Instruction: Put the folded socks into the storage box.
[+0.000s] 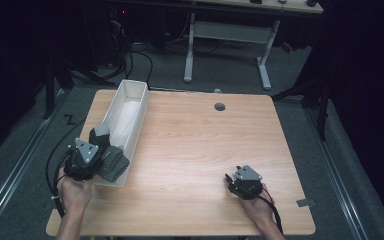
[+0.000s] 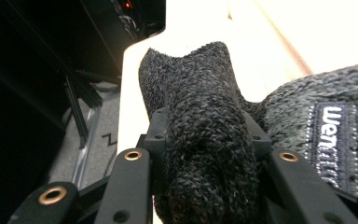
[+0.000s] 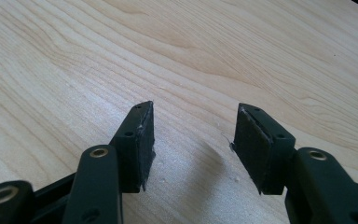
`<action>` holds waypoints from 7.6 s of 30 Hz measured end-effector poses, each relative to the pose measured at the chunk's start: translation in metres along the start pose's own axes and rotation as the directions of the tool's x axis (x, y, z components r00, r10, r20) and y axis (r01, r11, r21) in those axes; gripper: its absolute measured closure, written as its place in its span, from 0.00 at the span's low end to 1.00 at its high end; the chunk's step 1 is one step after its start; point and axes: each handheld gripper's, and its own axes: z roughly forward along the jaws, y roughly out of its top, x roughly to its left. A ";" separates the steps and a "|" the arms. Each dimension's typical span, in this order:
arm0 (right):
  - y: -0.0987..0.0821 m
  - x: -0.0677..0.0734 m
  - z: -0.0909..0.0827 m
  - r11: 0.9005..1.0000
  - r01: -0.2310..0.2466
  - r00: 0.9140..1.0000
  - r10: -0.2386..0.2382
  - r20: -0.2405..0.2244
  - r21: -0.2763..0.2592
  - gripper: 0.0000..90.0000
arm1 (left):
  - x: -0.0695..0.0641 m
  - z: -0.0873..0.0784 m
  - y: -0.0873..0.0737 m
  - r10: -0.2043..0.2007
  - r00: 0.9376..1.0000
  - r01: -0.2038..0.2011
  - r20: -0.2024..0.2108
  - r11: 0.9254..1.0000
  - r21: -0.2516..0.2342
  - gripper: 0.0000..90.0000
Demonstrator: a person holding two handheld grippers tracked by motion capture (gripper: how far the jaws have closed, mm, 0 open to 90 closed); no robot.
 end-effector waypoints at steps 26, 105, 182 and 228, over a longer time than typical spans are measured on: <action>0.000 0.000 0.000 1.000 0.001 1.000 -0.001 -0.002 -0.001 0.53 | 0.001 0.016 -0.009 -0.028 0.999 0.031 -0.025 0.988 0.154 0.72; 0.000 -0.002 0.001 1.000 -0.015 1.000 0.015 -0.020 0.002 0.53 | 0.011 0.020 0.012 -0.243 0.970 0.239 0.006 0.958 0.158 0.66; 0.000 -0.002 0.000 1.000 -0.017 1.000 0.017 -0.023 0.002 0.53 | -0.006 0.021 0.030 -0.036 0.999 0.039 0.023 0.987 -0.157 0.70; 0.000 -0.002 0.000 1.000 -0.004 1.000 0.004 -0.024 -0.002 0.53 | -0.006 -0.044 0.003 -0.119 0.990 0.128 0.072 0.982 -0.138 0.68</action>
